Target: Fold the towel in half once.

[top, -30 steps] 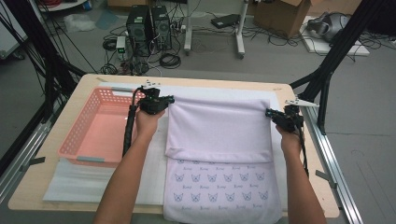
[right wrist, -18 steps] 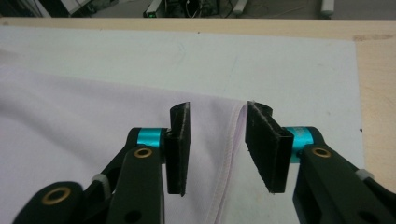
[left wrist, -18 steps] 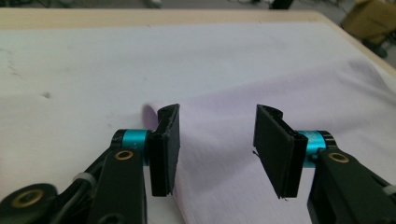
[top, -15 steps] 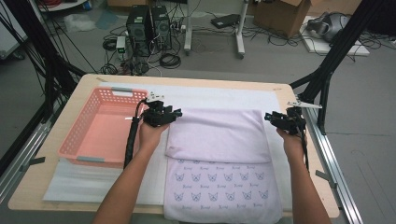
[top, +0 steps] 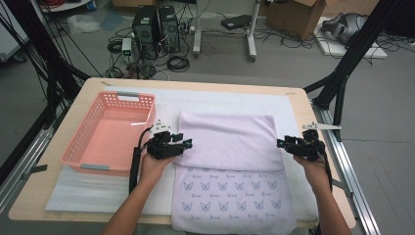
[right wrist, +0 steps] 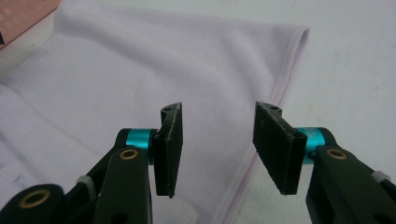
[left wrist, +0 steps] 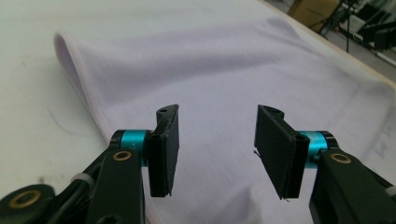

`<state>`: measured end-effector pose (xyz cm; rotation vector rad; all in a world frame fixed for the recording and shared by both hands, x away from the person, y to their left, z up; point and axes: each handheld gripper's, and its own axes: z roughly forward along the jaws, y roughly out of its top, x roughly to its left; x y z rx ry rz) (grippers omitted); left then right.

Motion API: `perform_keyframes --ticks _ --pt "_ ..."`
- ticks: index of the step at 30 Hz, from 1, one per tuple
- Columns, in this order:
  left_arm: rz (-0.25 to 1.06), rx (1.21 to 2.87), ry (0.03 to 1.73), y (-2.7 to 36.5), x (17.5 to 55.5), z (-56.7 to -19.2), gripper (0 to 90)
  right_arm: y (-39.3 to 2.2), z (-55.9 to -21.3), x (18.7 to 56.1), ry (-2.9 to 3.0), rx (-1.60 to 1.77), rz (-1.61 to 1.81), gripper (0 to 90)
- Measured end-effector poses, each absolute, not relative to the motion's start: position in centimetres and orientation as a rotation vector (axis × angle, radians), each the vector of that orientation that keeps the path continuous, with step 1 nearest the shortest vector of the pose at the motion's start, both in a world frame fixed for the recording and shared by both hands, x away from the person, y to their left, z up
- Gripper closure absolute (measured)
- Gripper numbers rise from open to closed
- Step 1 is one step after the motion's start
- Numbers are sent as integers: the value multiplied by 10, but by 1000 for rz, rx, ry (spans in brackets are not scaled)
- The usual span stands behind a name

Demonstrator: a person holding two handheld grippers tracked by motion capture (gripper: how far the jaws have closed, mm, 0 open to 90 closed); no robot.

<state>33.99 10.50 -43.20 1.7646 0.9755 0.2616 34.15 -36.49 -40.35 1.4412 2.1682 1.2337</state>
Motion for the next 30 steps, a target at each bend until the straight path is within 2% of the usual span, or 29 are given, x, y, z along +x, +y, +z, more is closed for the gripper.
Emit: perform_keyframes --ticks 8,10,11,12,13,14,16,24,30 --pt "202 1787 995 114 312 -447 488 -363 -423 309 2237 1430 1286 521" --pt "197 1821 1022 111 309 -452 559 -361 -428 306 2257 1428 1265 533" --pt "197 1851 1034 108 308 -453 629 -360 -430 305 2263 1422 1258 570" --pt "218 1867 1037 105 306 -452 714 -359 -432 304 2273 1424 1248 622" --pt "232 1862 1041 103 303 -452 824 -359 -433 303 2279 1418 1239 719" --pt "235 1856 1046 102 301 -451 833 -359 -433 301 2279 1405 1223 809" --pt "245 1850 1039 101 294 -450 845 -362 -434 296 2275 1396 1232 850" --pt "263 1823 949 109 264 -441 839 -377 -434 264 2222 1360 1305 860" --pt "261 1830 924 112 247 -448 839 -379 -432 245 2213 1331 1346 862"
